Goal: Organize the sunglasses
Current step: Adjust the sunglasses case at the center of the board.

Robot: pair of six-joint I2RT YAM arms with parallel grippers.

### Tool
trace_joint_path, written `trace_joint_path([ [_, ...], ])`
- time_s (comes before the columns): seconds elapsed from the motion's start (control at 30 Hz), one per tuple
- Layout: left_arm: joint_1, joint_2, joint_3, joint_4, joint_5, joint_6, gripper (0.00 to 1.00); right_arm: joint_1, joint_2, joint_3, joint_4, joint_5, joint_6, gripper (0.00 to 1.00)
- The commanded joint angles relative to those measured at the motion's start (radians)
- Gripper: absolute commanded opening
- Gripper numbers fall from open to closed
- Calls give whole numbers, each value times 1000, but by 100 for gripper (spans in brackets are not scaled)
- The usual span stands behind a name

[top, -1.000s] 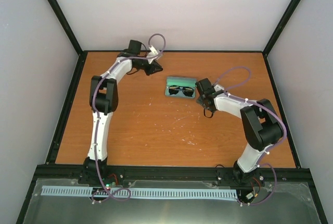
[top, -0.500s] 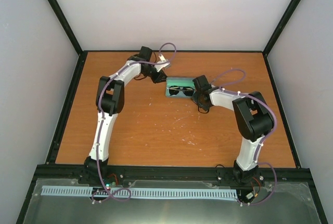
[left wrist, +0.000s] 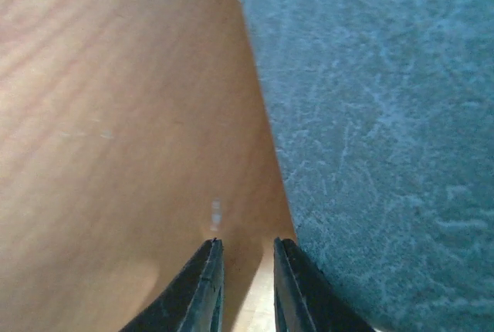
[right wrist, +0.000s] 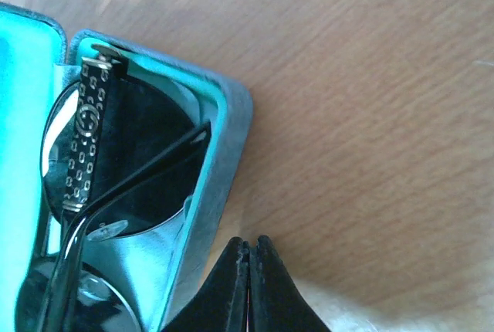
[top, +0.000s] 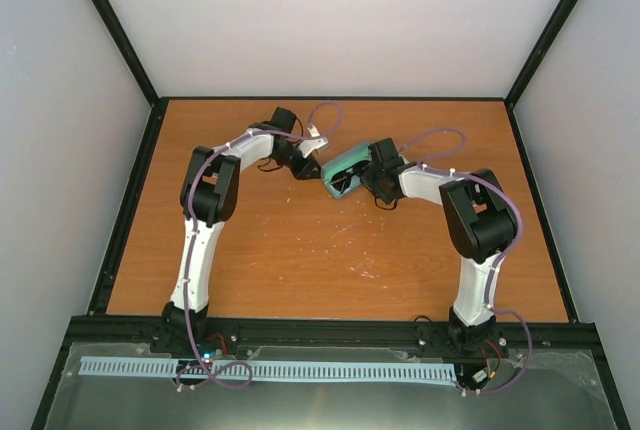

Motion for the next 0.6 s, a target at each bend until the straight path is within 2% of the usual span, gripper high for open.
trace_joint_path([
  [0.0,-30,-80,-65,31,28,-32,21,-11,62,-21,-9,-30,-20,3],
  [0.23,-56,-132,-113,51,46,-40,21,-27,51,-75,39,-45,-40,3],
  [0.43,-53,-201,-158,109,-51,-15,20,-72,-14,-181,78,-42,-56,3],
  [0.57,-54,-203,-123,133,-29,-29,19,-106,-2,-201,113,-86,-60,3],
])
